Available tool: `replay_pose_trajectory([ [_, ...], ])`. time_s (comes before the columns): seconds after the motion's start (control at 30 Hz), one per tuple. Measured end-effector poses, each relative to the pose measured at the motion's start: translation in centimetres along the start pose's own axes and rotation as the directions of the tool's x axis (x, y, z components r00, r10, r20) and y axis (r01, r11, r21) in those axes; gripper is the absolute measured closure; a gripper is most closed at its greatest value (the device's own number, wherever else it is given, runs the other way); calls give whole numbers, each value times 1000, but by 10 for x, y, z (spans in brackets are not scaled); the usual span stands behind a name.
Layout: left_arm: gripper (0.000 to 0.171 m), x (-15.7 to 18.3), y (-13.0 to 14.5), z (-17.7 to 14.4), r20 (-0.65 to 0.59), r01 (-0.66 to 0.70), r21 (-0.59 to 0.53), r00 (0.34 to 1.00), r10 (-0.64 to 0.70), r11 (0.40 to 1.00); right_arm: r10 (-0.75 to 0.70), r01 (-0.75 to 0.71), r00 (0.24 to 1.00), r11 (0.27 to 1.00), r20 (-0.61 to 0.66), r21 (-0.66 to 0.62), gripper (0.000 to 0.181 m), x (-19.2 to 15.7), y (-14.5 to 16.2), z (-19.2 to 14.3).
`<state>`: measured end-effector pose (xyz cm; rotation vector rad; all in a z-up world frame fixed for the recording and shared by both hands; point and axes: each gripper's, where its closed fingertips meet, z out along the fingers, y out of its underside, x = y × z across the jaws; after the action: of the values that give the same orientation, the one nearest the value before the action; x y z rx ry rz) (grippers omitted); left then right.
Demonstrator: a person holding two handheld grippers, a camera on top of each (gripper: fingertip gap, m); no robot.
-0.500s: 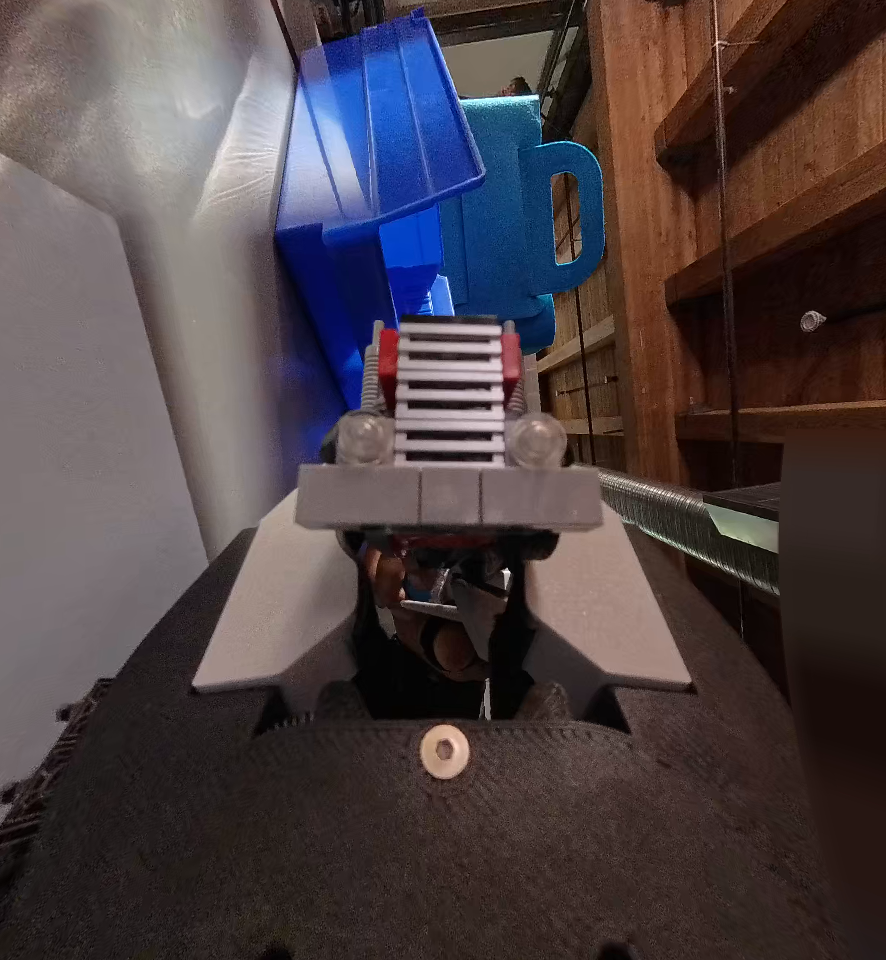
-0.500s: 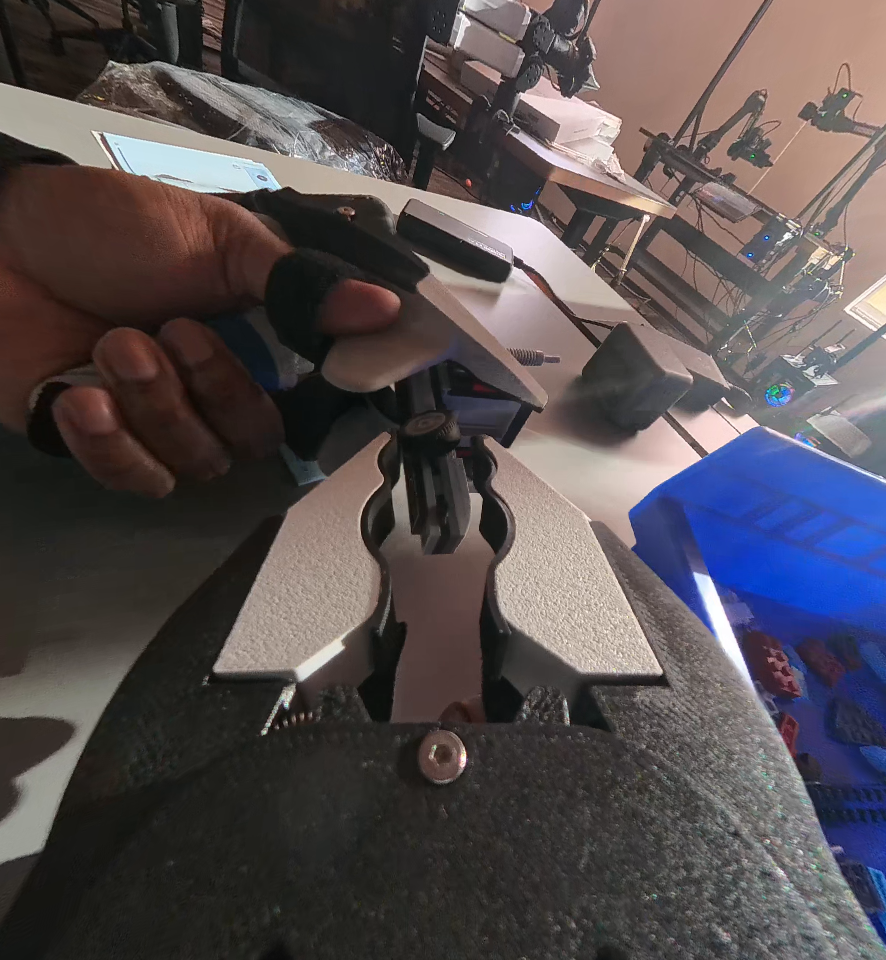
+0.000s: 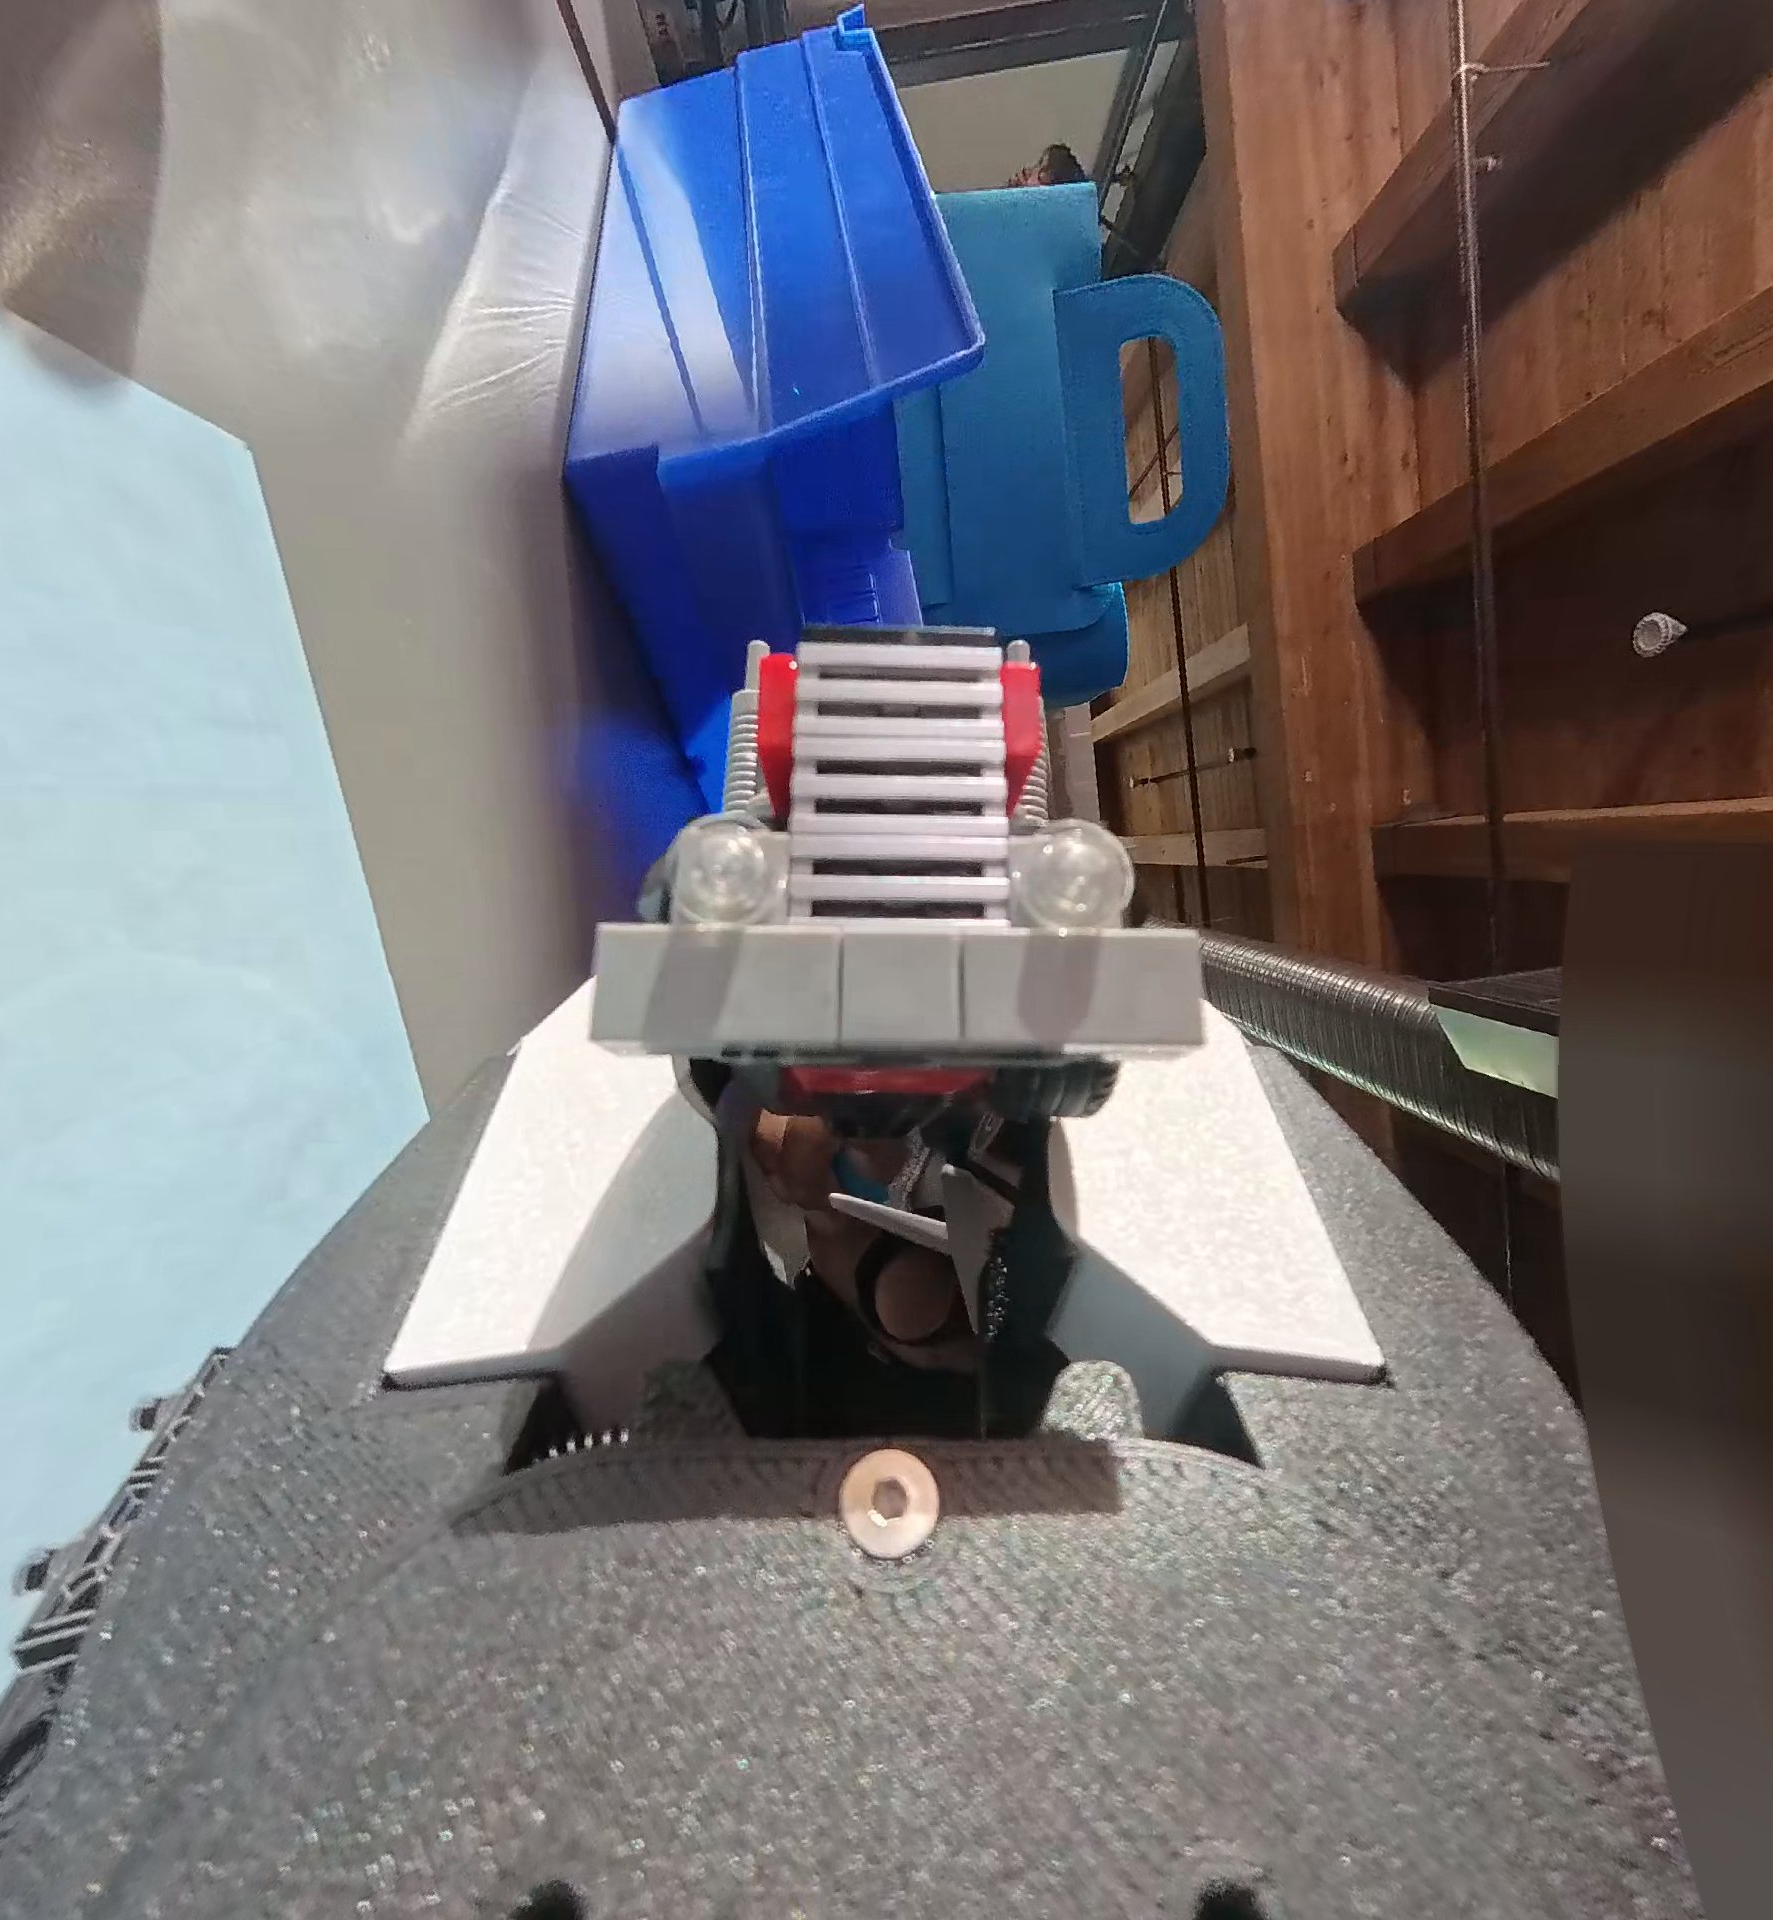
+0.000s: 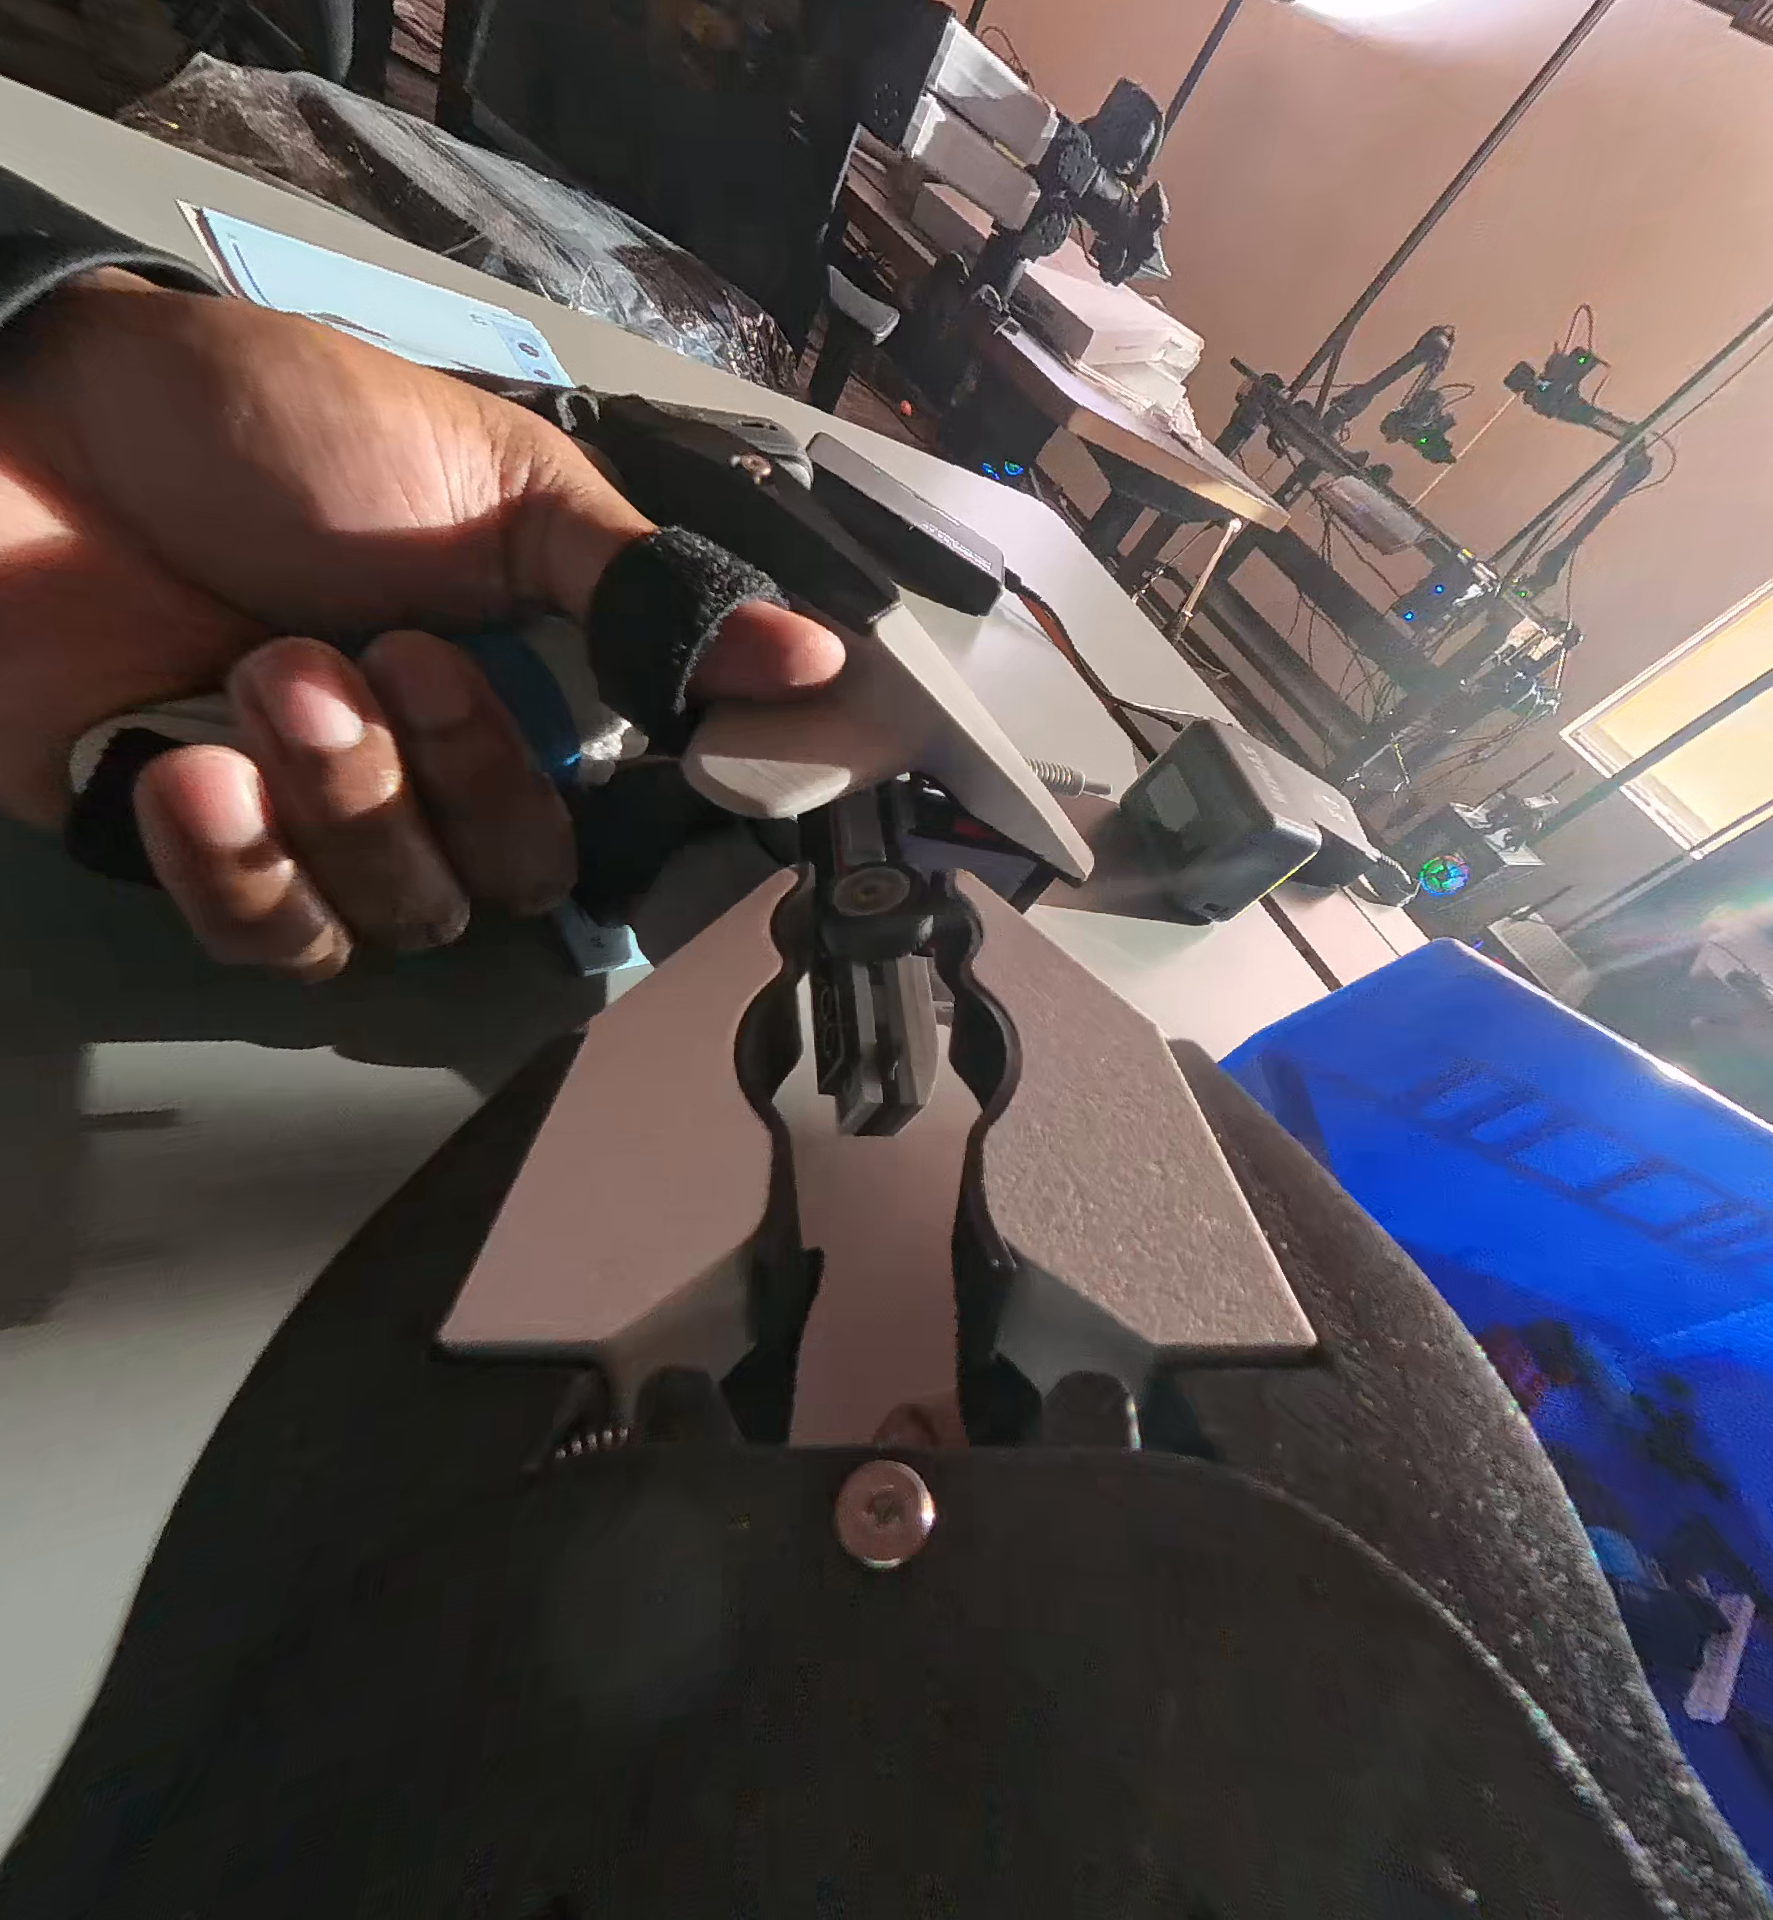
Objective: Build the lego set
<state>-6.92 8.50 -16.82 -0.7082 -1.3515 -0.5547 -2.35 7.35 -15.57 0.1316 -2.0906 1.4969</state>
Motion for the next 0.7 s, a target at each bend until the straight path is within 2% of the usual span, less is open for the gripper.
replay_pose_trajectory([
  [0.17,118,0,0,0,0,-1,-1,1000,1,1000,13,-13,1000,1000,6,2,156,1,1,-1],
  [0.57,117,7,1,1,-40,-19,1,999,19,1000,143,-147,987,988,70,53,156,3,-2,-4],
  [0.7,117,10,-6,-2,-55,-28,26,998,29,999,170,-174,983,983,73,61,156,6,0,-6],
])
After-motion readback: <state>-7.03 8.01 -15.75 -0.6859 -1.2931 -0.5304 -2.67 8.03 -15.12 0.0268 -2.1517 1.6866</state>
